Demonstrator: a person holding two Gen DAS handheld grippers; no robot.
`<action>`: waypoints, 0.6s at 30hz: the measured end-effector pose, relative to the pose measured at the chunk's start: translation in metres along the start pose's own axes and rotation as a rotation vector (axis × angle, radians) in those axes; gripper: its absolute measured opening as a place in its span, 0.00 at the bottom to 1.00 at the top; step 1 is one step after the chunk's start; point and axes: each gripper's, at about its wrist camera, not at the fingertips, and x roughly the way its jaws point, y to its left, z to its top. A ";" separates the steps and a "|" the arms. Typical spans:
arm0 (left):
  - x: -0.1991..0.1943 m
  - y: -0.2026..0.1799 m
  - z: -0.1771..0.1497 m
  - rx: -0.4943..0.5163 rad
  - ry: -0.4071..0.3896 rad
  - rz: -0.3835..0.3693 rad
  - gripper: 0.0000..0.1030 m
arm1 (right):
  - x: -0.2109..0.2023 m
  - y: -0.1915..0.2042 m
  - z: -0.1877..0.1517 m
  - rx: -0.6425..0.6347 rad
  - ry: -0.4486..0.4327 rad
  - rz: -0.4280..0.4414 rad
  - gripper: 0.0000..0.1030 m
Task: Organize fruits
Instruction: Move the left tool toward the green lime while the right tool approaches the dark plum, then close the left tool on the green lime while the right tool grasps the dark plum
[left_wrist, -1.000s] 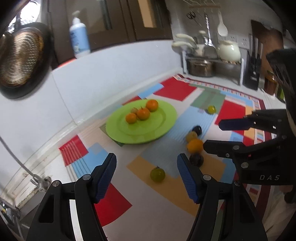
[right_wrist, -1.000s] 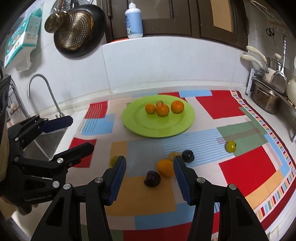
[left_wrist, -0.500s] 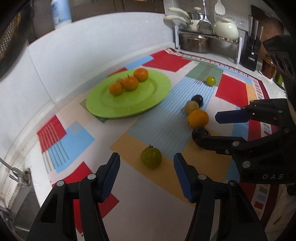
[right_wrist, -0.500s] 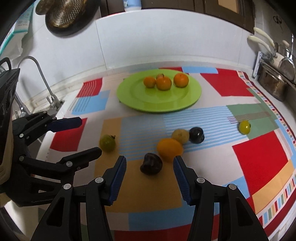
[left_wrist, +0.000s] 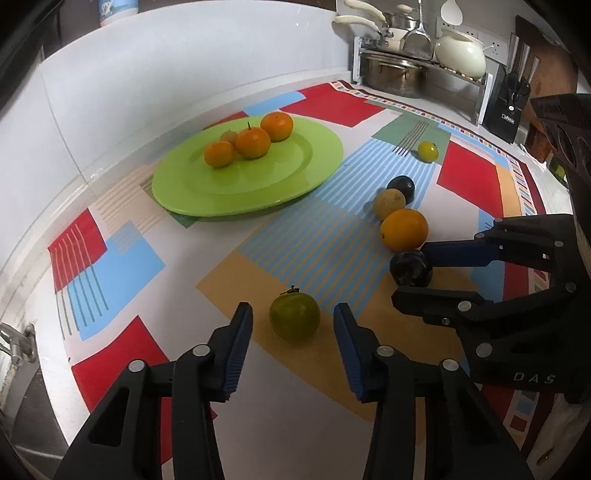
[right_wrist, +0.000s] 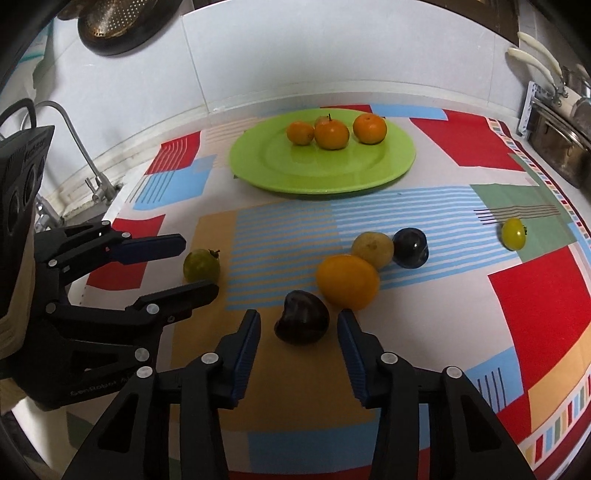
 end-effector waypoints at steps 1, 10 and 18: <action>0.001 0.000 0.000 -0.003 0.003 -0.002 0.40 | 0.001 0.000 0.000 0.001 0.003 0.000 0.42; 0.009 0.001 0.001 -0.027 0.023 -0.002 0.28 | 0.004 0.002 0.001 -0.023 0.002 -0.003 0.31; -0.001 -0.001 0.002 -0.036 0.012 0.011 0.28 | -0.003 0.005 0.002 -0.042 -0.018 0.002 0.31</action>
